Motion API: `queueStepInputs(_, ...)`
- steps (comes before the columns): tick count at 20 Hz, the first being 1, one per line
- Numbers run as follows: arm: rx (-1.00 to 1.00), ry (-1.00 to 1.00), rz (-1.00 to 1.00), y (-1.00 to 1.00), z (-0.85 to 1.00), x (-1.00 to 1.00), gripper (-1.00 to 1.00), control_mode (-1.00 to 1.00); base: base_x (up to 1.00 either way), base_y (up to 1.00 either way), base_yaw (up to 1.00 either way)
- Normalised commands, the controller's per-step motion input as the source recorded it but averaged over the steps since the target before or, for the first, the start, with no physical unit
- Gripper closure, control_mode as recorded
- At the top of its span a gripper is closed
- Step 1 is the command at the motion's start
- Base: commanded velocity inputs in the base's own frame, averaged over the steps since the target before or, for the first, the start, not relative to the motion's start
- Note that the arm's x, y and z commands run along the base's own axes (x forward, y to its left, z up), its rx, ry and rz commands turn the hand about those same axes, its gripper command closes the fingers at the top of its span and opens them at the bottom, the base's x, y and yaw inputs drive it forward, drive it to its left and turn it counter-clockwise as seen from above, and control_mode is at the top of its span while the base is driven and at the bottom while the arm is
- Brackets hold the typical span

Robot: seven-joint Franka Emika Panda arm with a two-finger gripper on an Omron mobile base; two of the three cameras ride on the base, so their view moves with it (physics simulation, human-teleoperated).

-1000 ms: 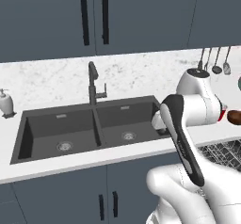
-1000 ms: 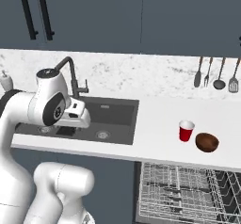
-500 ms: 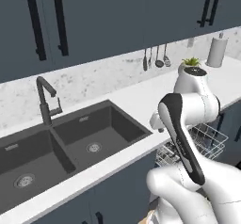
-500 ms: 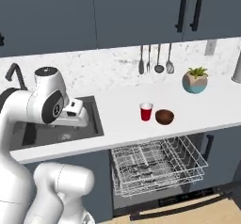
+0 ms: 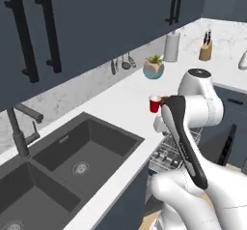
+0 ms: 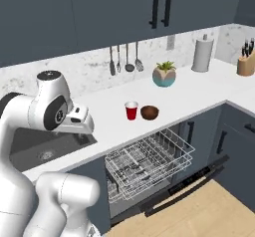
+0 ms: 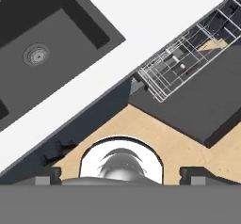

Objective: Pick up the cup and bowl from the counter, place them in the dishwasher, and close the dishwasher door.

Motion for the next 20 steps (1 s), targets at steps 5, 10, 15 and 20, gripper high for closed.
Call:
queueStepInputs(5, 0.00, 0.00, 0.00, 0.00, 0.00, 0.00, -1.00, 1.00, 0.00, -0.08, -0.41)
queueStepInputs(10, 0.00, 0.00, 0.00, 0.00, 0.00, 0.00, -1.00, 1.00, 0.03, -0.11, -0.30)
queueStepInputs(15, 0.00, 0.00, 0.00, 0.00, 0.00, 0.00, -1.00, 1.00, 0.14, 0.08, -0.34)
queueStepInputs(20, 0.00, 0.00, 0.00, 0.00, 0.00, 0.00, -1.00, 1.00, 0.32, 0.05, -0.34)
